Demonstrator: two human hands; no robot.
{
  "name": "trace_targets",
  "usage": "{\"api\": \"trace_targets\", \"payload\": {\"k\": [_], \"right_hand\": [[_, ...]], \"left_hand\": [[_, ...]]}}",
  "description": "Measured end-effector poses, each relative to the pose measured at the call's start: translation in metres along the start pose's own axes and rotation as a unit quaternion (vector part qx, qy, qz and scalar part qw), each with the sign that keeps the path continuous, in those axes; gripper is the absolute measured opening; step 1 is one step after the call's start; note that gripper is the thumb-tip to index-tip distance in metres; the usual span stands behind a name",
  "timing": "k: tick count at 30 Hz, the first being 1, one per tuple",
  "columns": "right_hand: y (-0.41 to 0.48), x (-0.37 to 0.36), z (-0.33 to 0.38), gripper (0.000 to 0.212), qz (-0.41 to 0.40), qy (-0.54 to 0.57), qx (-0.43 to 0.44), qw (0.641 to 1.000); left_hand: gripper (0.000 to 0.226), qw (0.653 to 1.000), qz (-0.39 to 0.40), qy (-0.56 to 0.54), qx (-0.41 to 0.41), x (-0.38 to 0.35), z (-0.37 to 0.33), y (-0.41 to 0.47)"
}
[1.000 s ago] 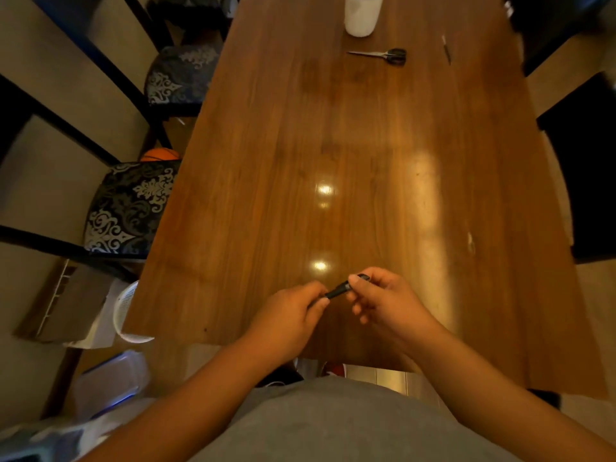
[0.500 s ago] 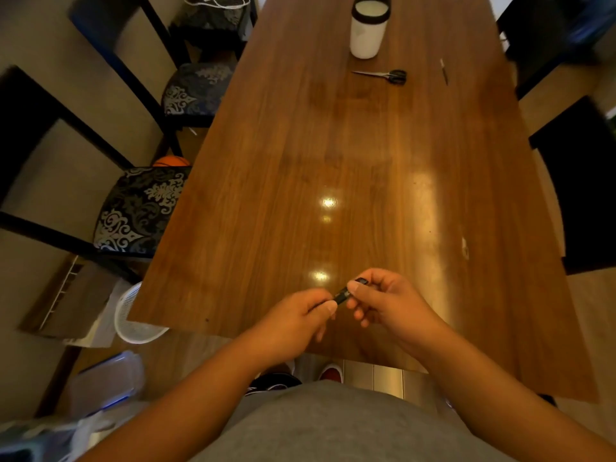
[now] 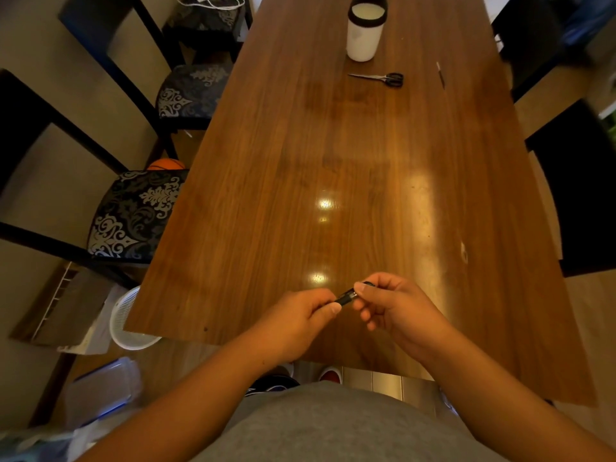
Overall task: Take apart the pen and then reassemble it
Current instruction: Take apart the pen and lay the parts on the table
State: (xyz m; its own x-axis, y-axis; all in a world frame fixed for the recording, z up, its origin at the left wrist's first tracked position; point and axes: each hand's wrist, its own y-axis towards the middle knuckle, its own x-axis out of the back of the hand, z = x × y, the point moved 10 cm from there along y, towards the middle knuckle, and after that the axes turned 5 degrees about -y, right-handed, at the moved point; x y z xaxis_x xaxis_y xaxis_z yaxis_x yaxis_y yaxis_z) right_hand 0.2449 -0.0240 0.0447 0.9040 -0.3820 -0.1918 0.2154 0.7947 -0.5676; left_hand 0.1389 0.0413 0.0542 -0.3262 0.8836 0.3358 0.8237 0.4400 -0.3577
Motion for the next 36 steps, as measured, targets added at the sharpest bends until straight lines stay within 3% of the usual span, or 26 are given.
{"api": "trace_targets", "payload": {"k": [2,6,8,12,18,27,33,36], "right_hand": [[0.005,0.007,0.000,0.012,-0.024,0.022,-0.002,0.999],[0.016,0.099,0.012,0.020,-0.202,0.184,-0.018,0.962],[0.018,0.138,0.019,0.020,-0.237,0.136,-0.035,0.961],[0.035,0.144,0.004,0.013,-0.228,0.008,-0.065,0.972],[0.067,0.111,-0.040,0.006,-0.225,-0.028,-0.099,0.969],[0.088,0.094,-0.060,0.007,-0.228,-0.315,-0.072,0.918],[0.092,0.092,-0.064,0.019,-0.232,-0.373,-0.066,0.896],[0.091,0.092,-0.063,0.014,-0.230,-0.382,-0.057,0.893]], "left_hand": [[0.018,0.998,-0.016,0.056,-0.017,0.005,-0.002,0.003],[0.016,0.991,-0.048,0.121,0.030,0.032,0.038,-0.006],[0.017,0.990,-0.074,0.090,0.075,0.050,0.070,-0.018],[0.018,0.988,-0.110,0.055,0.094,0.067,0.100,-0.023],[0.021,0.987,-0.123,0.043,0.094,0.077,0.109,-0.012],[0.019,0.986,-0.117,-0.022,0.119,0.081,0.122,-0.006],[0.019,0.985,-0.102,-0.029,0.135,0.081,0.125,-0.005],[0.017,0.985,-0.098,-0.026,0.141,0.081,0.125,-0.002]]}}
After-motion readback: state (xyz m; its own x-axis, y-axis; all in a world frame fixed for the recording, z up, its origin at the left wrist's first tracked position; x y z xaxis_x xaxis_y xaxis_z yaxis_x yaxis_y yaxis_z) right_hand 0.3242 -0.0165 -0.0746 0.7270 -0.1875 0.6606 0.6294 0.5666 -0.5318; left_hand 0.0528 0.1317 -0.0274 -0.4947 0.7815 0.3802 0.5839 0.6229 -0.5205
